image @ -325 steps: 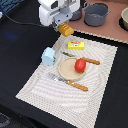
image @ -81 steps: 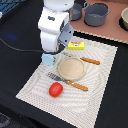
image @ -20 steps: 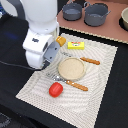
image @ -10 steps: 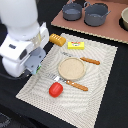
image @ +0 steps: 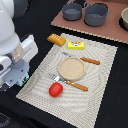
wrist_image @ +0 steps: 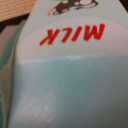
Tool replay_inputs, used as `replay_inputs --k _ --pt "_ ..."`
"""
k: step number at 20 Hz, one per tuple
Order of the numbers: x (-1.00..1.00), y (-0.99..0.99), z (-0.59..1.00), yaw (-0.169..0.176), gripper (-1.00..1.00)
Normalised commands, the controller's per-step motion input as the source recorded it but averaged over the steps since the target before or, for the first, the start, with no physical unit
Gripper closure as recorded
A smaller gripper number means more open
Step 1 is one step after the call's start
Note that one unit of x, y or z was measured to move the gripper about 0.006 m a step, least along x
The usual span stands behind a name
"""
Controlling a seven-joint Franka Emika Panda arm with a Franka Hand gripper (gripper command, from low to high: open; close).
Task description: Interact with the objects in diverse but meaningful ways.
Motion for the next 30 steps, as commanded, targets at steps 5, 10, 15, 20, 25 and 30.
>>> replay_inputs --k 5,10,15,20,25,30 --pt "0.01 0.02 0.0 0.0 -1.0" --pt "0.14 0.05 0.66 0.0 -1.0" --pt "0.1 0.48 0.6 0.011 -1.0" --pt "0.06 0.8 0.39 0.035 -1.0" --pt "0.05 0.95 0.09 0.06 -1.0" --pt "0.06 0.94 0.0 0.057 -1.0"
